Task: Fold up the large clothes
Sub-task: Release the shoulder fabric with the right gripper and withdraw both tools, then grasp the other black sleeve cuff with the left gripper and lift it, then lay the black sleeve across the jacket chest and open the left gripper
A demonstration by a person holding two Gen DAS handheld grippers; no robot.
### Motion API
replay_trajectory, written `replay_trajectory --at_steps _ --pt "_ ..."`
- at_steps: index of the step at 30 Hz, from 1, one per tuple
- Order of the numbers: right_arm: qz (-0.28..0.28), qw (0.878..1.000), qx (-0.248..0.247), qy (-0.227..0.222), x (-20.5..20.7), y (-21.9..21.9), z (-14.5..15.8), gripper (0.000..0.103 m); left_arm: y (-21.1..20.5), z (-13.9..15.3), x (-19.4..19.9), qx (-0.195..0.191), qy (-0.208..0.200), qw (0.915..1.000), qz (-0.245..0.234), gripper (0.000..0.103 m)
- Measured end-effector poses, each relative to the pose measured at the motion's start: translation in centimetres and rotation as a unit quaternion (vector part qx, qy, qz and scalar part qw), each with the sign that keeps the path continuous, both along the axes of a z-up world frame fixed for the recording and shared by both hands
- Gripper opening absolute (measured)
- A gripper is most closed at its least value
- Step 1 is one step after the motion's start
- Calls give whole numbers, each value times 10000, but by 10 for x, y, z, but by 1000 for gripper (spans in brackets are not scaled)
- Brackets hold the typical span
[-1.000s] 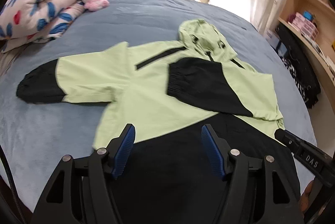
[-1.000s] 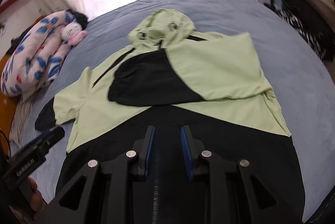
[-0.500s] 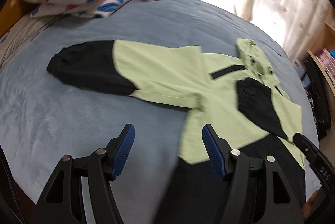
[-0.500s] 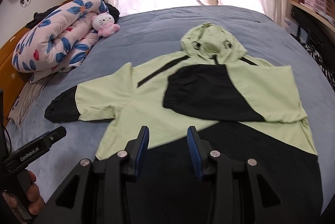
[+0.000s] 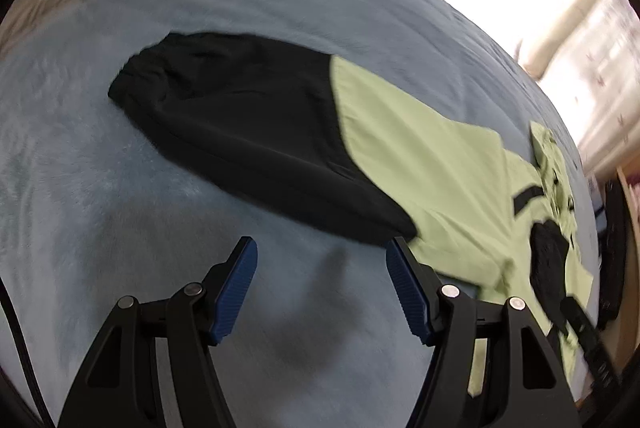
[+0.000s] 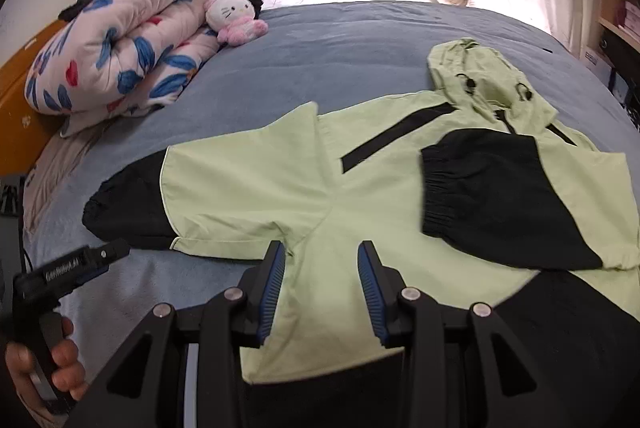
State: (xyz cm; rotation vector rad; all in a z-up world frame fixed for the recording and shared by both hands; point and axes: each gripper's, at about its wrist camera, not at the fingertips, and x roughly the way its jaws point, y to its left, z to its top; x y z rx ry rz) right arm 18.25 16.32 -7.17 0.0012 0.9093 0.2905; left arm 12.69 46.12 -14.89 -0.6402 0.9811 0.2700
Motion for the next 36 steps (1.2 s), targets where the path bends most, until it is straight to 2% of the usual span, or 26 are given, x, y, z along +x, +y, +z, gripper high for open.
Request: replay_trajectory --at_steps 8,11,14,15,17,20,22,24,26,29,31,34,36 --pt "65 9997 -220 112 11 17 -22 38 54 -40 23 -775 36 9963 374 66" --pt "69 9995 -213 203 13 17 -28 38 60 -45 31 -740 31 9961 481 66" --pt "48 9995 -174 248 14 14 -30 38 61 -43 40 -370 -32 9974 615 63" --pt "40 9995 -159 257 14 12 -29 38 60 -42 44 -152 -6 9974 700 43" --pt "23 9996 -99 260 12 7 -28 38 59 -38 48 255 91 9966 777 12" --pt "-1 9997 -33 232 10 -2 -23 38 48 -19 48 543 -137 9948 850 4" --pt "-56 9998 37 192 7 -12 -18 38 27 4 49 1019 -306 9916 733 4" --pt "-156 9997 123 119 5 -25 -11 38 -10 37 51 1489 -590 9863 391 4" --pt "-271 9994 206 43 3 -42 -3 38 -47 64 53 1766 -828 9808 15 4" --pt "-526 9980 322 -106 -3 -73 10 38 -116 100 52 1884 -1205 9721 -708 4" --pt "-735 9964 382 -201 -7 -99 18 38 -162 113 54 1886 -1326 9662 -1157 4" --pt "-1086 9929 405 -263 -11 -143 24 38 -238 116 58 1806 -1328 9563 -1877 4" --pt "-1336 9897 455 -256 -16 -174 23 38 -289 102 63 1668 -1174 9499 -2368 4"
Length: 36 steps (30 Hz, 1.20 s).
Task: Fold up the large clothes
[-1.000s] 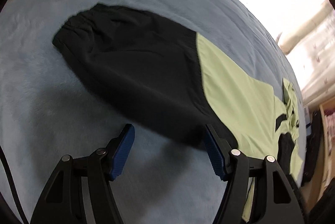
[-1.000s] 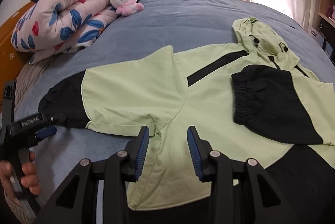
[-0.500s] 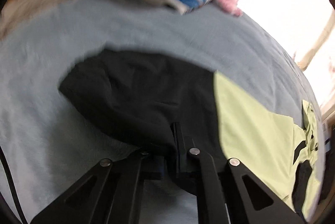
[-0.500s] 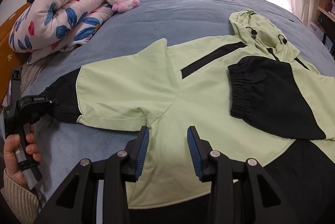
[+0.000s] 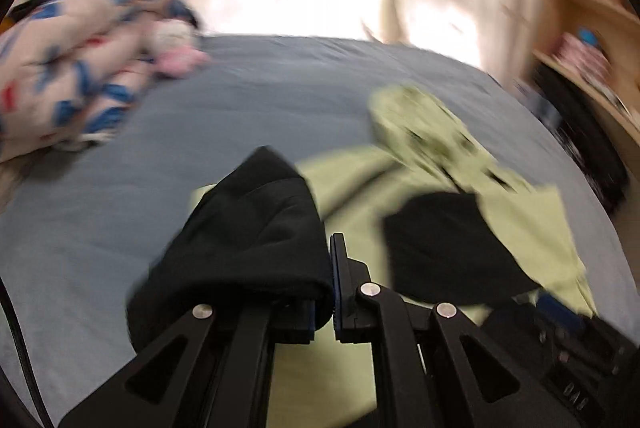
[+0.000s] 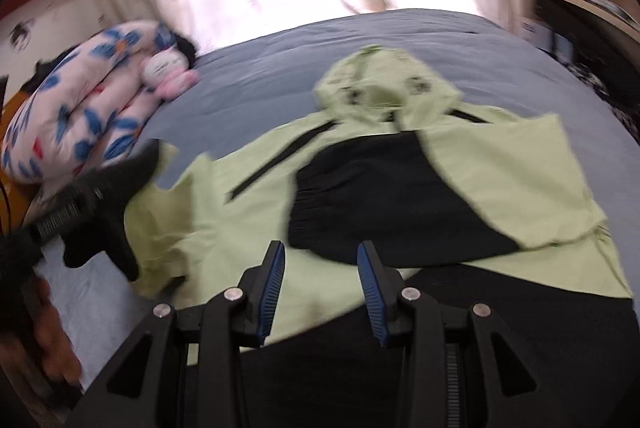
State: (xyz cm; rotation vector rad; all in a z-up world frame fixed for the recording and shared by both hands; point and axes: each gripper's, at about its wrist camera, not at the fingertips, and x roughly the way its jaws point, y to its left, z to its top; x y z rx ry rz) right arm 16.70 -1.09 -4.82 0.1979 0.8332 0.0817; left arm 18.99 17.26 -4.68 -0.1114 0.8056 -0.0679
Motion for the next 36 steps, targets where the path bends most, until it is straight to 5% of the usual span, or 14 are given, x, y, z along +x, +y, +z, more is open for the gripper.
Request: replay_trajectory --at_steps 5,10,11,14,36 --pt "-589 9981 76 187 -11 -72 -17 38 -88 -63 4 283 804 9938 -717 6" --pt "-886 9946 255 476 -17 -118 -41 38 -137 -103 -8 1030 1111 9845 -888 38" --pt "-899 9942 305 508 -17 -122 -45 38 -137 -102 -11 1088 1067 9843 -889 40" --pt "-878 9936 426 576 -14 -126 -52 38 -137 -100 -16 908 1180 9838 -994 70" --pt "-72 9987 343 359 -23 -69 -29 38 -90 -64 -77 667 1292 9851 -918 72"
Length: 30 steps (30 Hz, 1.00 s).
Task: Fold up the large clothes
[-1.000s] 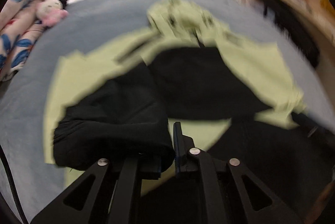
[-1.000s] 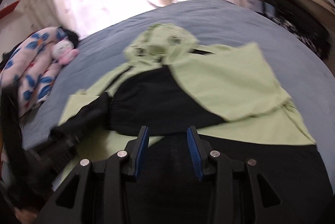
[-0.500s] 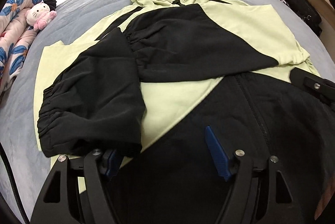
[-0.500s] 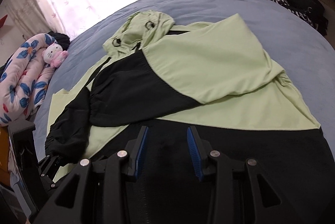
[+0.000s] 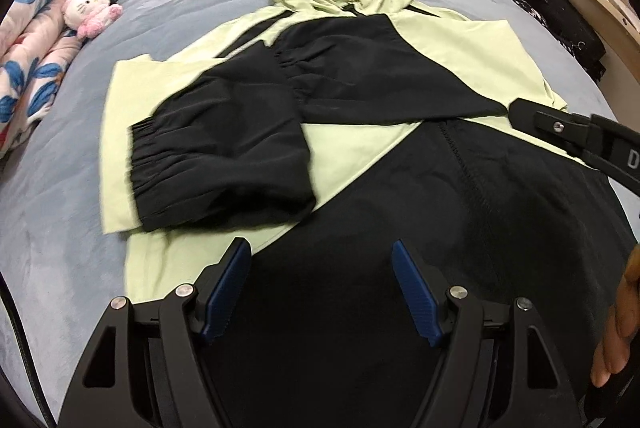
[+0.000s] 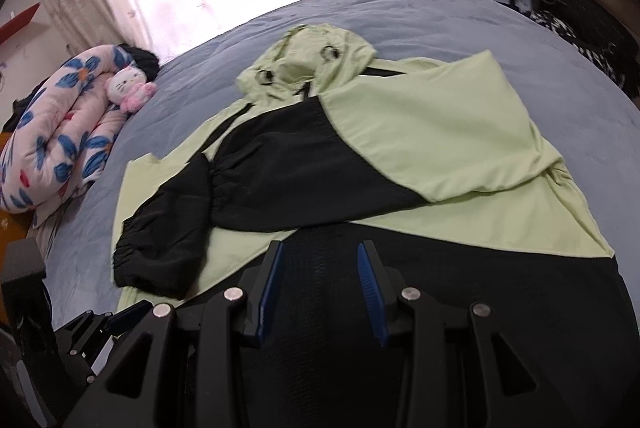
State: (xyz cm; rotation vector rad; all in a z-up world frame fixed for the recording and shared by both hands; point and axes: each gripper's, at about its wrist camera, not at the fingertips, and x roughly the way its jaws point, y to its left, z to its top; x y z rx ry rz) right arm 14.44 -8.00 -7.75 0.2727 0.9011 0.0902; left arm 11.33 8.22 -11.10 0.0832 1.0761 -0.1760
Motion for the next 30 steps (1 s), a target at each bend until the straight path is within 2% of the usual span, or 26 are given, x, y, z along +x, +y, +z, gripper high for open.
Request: replay_trajectory --at_steps 4,14,17,20,24,27,30 --pt "406 9991 -76 -44 -1 29 4 38 22 11 -14 53 -171 9997 151 72" --pt "1505 9880 -344 -65 6 111 7 38 104 15 -34 397 -401 9919 1139 72" --pt "1938 9793 -574 -113 13 142 4 38 134 9 -34 407 -325 9862 1573 72" --pt "2258 9724 -585 -40 24 167 -2 39 162 3 -35 262 -206 9797 1975 72" --pt "2792 9567 -821 2 33 208 -12 46 191 -2 -35 9 -72 9727 2319 72" --pt "3092 9420 -1299 -101 34 236 -20 52 201 -4 -38 -83 -44 9708 2397 72" --pt "3249 9258 -1927 -128 36 255 -31 54 203 -7 -40 -124 -29 9708 2397 72"
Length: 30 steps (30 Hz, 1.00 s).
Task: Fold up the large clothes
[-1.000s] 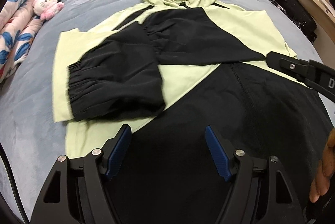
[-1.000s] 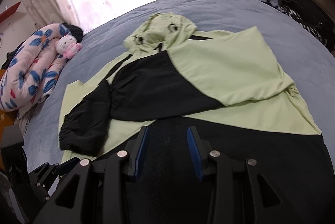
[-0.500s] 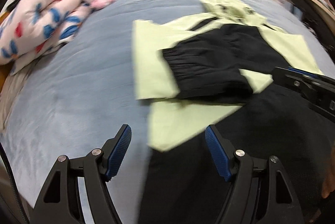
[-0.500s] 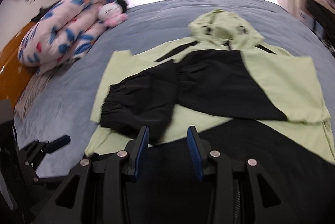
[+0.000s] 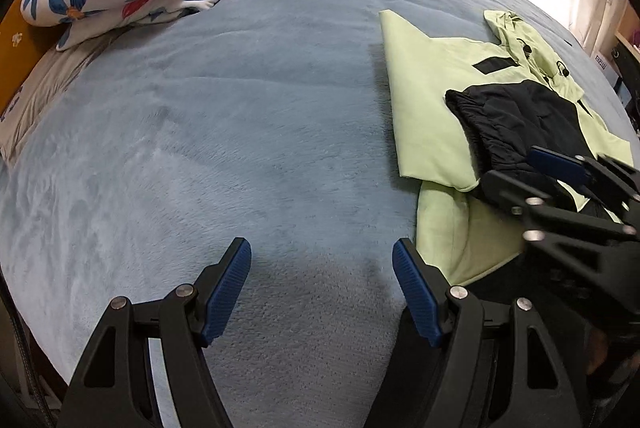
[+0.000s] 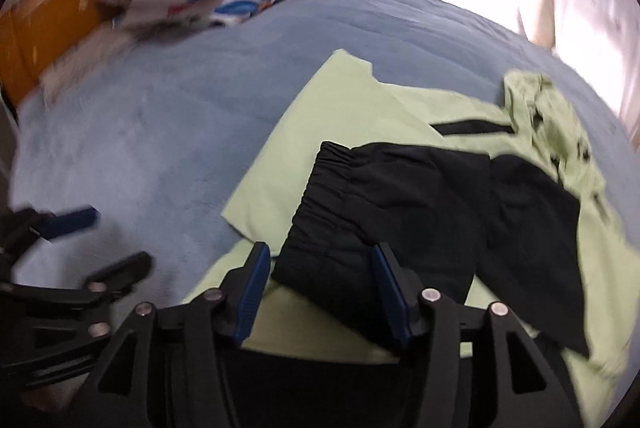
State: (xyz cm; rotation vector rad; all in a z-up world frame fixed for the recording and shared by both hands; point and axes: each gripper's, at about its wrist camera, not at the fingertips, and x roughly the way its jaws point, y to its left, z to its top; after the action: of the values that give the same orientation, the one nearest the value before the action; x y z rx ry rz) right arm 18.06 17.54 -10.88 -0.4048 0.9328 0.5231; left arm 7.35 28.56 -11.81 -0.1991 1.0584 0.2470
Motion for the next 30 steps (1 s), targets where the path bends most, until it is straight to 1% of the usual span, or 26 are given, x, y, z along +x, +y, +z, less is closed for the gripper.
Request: replay_trajectory --at_steps 2,5,6,7,8,9,10,13,15,17,19,20,22,23,26,28,30 --pt "122 9993 -339 -28 -1 8 -6 55 0 -1 -1 -72 7 10000 -9 72" --pt "227 9967 -742 -256 -5 14 -12 56 0 -4 0 -125 27 9999 -28 72" --pt "271 9962 -783 -284 -5 14 -14 55 -1 -4 0 -120 36 9999 -30 72" --pt "279 9965 -746 -239 -3 12 -14 49 -3 -3 1 -122 40 9999 -34 72" --pt "253 9973 -680 -65 1 9 -15 30 -3 -2 1 -140 31 9999 -37 72" --pt "141 9985 -522 79 5 2 -11 29 -4 -1 0 -149 16 9999 -39 72" --pt "44 9994 -316 112 8 -6 -4 28 -5 0 -1 -145 6 9999 -40 72" --pt "-399 9974 578 130 14 -50 33 27 -9 6 -3 -96 -53 9999 -94 72" --pt "-836 9897 1158 15 16 -94 57 27 -15 9 -2 -65 -92 9998 -172 72" --pt "-1324 9773 1650 103 19 -143 67 28 -22 11 -1 -42 -122 9995 -272 72" --pt "-1735 9644 1958 376 22 -190 62 34 -31 12 0 -21 -133 9992 -384 72" --pt "-1914 9597 2001 486 22 -210 54 36 -37 12 2 -19 -126 9988 -465 72" --pt "-2270 9524 1906 706 23 -243 35 41 -47 13 6 -30 -117 9978 -647 72" --pt "-2328 9485 1970 854 24 -256 27 46 -50 14 8 -69 -129 9971 -742 72" --pt "-2466 9331 2307 1233 29 -286 9 46 -53 21 20 -199 -227 9945 -1004 72" --pt "-2501 9229 2621 1306 37 -299 6 46 -50 29 33 -272 -329 9929 -1112 72" --pt "-2483 9176 2810 1321 49 -303 4 46 -45 37 50 -324 -397 9926 -1102 72"
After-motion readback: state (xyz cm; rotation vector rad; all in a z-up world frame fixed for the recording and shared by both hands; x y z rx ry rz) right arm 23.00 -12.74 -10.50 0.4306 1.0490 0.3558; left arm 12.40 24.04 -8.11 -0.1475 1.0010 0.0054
